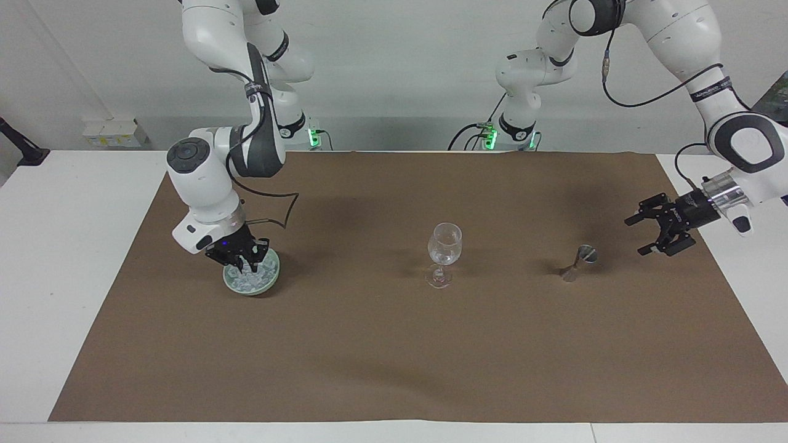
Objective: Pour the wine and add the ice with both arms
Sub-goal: 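Open the left gripper to release the cup and withdraw it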
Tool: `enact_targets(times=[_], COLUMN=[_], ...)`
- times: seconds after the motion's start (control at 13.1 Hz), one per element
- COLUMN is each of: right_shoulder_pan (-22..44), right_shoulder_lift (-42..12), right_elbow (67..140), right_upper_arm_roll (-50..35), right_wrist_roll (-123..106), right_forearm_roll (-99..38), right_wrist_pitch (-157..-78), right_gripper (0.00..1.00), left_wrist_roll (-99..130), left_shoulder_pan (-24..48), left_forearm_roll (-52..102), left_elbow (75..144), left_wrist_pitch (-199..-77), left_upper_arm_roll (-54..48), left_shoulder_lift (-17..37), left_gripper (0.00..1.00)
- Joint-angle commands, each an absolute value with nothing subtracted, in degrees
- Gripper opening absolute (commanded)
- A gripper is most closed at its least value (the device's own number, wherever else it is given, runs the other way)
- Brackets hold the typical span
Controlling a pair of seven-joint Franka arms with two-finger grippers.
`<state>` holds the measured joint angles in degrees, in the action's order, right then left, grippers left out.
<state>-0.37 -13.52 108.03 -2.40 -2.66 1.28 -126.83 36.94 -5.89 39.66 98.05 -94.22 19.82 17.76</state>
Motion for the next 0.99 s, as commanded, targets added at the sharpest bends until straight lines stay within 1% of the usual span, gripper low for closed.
enact_targets(times=[0.0, 0.15, 0.31, 0.61, 0.92], right_shoulder_pan=[-1.0, -1.0, -1.1, -1.1, -1.6], right_shoulder_lift=[-11.7, -10.7, -9.5, -7.6, -3.7], right_elbow=[107.9, 107.8, 107.3, 103.9, 103.7], right_upper_arm_roll=[-2.7, -2.7, -2.7, -2.7, -2.5], right_wrist_roll=[-3.8, -3.8, -3.7, -3.7, -3.6], right_forearm_roll=[0.7, 0.7, 0.5, 0.3, -0.2], right_wrist_pitch=[-125.2, -123.9, -122.3, -117.3, -113.9], right_gripper=[0.07, 0.07, 0.07, 0.07, 0.08], left_wrist_roll=[31.6, 30.1, 29.5, 27.8, 27.3], left_shoulder_pan=[-4.0, -4.0, -3.9, -2.8, -2.8], left_forearm_roll=[38.0, 33.8, 33.0, 27.8, 22.3], left_elbow=[95.0, 93.6, 92.0, 86.1, 84.4], left_wrist_pitch=[-89.7, -89.3, -88.9, -86.2, -84.8], left_upper_arm_roll=[23.1, 22.9, 22.8, 21.9, 18.6], left_shoulder_lift=[16.8, 14.3, 12.8, 11.8, 9.5], left_gripper=[1.0, 1.0, 1.0, 1.0, 1.0])
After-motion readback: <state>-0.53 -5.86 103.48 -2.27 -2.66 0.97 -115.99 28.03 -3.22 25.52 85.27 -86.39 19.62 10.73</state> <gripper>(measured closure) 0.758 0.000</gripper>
